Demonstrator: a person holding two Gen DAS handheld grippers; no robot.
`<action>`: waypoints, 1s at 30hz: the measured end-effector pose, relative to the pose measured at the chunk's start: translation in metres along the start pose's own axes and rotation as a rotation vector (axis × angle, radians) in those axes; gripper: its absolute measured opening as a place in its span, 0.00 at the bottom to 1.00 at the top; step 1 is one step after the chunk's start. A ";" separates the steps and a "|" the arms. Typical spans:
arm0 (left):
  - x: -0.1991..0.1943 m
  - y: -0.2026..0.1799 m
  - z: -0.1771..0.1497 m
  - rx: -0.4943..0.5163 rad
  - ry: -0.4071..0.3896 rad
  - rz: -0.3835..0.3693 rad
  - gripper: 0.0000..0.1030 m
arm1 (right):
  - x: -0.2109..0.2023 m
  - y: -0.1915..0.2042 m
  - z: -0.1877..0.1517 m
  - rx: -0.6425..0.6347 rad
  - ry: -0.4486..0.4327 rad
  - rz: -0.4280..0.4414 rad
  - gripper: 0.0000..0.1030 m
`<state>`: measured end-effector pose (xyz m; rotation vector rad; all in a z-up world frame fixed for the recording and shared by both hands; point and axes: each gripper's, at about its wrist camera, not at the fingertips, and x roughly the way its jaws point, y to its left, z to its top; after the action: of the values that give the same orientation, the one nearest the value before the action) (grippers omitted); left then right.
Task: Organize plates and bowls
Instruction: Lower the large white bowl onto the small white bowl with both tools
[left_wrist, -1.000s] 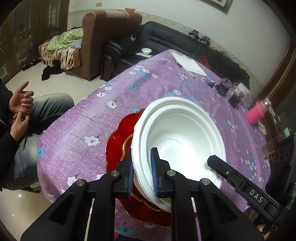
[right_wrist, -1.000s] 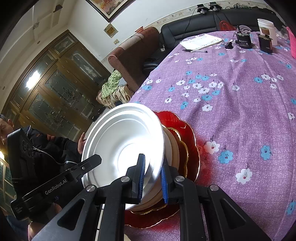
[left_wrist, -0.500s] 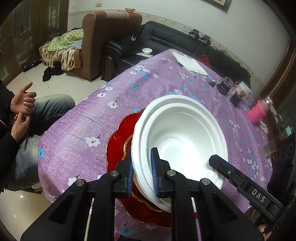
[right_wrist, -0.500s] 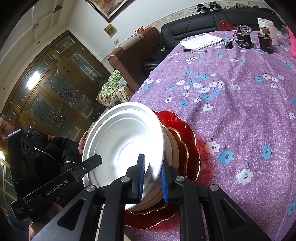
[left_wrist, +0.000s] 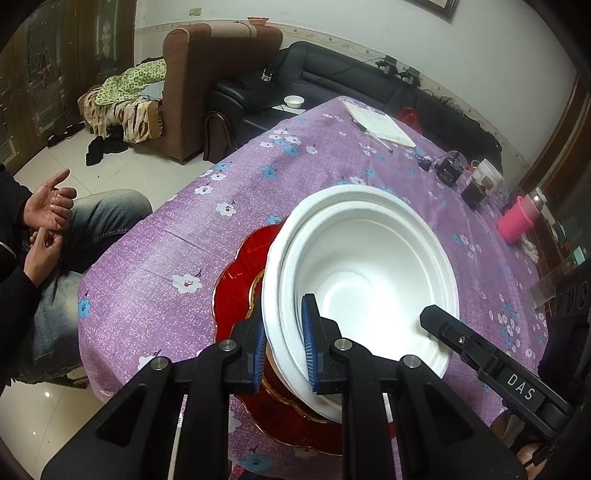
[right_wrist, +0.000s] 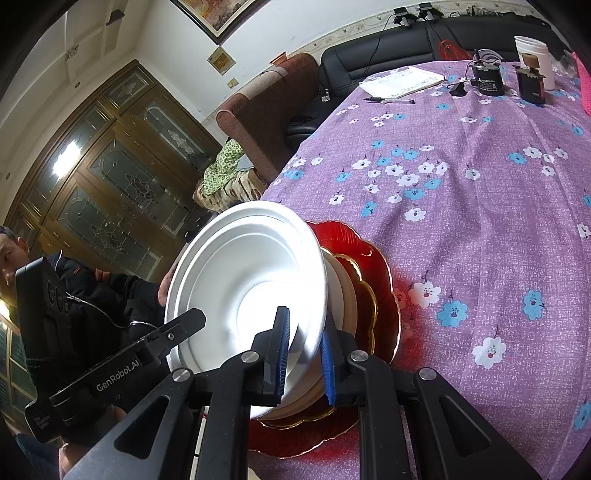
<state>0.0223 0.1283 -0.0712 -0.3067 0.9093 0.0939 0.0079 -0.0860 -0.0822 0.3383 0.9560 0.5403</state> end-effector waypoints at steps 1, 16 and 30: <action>0.000 0.000 0.000 0.003 0.000 0.002 0.15 | 0.000 0.000 0.000 0.000 0.000 0.000 0.15; 0.000 -0.004 0.001 0.016 -0.001 0.017 0.16 | 0.002 0.000 0.001 -0.002 0.004 0.000 0.15; 0.004 -0.008 0.002 0.029 -0.001 0.042 0.17 | 0.005 -0.003 0.004 0.003 0.008 0.009 0.15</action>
<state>0.0278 0.1210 -0.0716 -0.2608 0.9151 0.1198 0.0145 -0.0861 -0.0844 0.3437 0.9632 0.5491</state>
